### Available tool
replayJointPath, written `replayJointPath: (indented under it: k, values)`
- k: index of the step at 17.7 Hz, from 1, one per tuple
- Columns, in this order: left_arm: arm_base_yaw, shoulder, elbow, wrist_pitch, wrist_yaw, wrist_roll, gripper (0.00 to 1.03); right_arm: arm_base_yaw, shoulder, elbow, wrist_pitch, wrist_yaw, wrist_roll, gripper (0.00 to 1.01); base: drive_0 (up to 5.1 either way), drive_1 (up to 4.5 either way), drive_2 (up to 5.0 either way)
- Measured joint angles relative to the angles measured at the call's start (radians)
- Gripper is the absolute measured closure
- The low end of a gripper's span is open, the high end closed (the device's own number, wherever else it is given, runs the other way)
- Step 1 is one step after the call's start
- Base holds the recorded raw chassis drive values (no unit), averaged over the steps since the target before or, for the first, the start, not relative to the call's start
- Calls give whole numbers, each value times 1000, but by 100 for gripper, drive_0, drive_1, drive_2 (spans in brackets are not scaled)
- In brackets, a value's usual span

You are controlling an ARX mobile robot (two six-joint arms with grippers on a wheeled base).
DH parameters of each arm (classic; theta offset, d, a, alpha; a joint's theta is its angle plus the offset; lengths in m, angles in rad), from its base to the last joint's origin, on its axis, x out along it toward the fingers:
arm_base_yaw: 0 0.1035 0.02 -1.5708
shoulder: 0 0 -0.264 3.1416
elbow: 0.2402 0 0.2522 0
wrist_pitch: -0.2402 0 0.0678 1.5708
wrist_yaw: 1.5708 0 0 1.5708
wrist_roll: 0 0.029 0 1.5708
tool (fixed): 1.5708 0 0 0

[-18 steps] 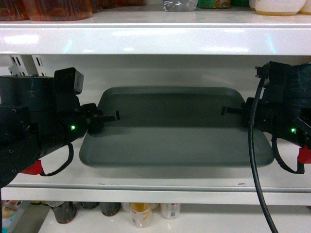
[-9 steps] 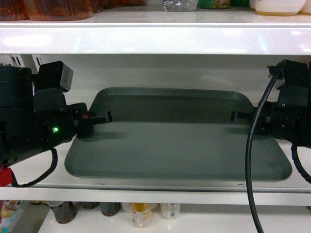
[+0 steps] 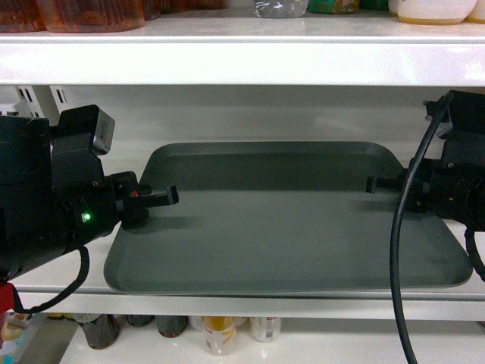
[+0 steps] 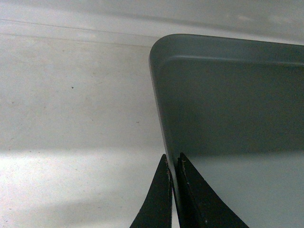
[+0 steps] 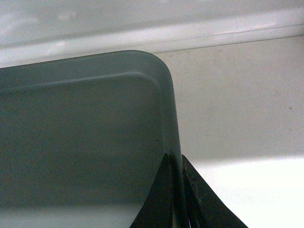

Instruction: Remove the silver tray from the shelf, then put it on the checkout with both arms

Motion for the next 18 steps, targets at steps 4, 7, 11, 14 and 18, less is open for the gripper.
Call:
replayJointPath:
  k: [4, 7, 11, 14, 18]
  values:
    - [0, 0, 0, 0, 0, 0, 100, 0, 0, 0, 0, 0, 0, 98, 0, 0, 0]
    - [0, 0, 0, 0, 0, 0, 100, 0, 0, 0, 0, 0, 0, 98, 0, 0, 0]
    - [0, 0, 0, 1, 0, 0, 100, 0, 0, 0, 2, 0, 0, 98, 0, 0, 0]
    - [0, 0, 0, 0, 0, 0, 100, 0, 0, 0, 2, 0, -1, 98, 0, 0, 0]
    - [-2, 0, 0, -1, -3, 0, 100, 0, 0, 0, 2, 2, -1, 98, 0, 0, 0]
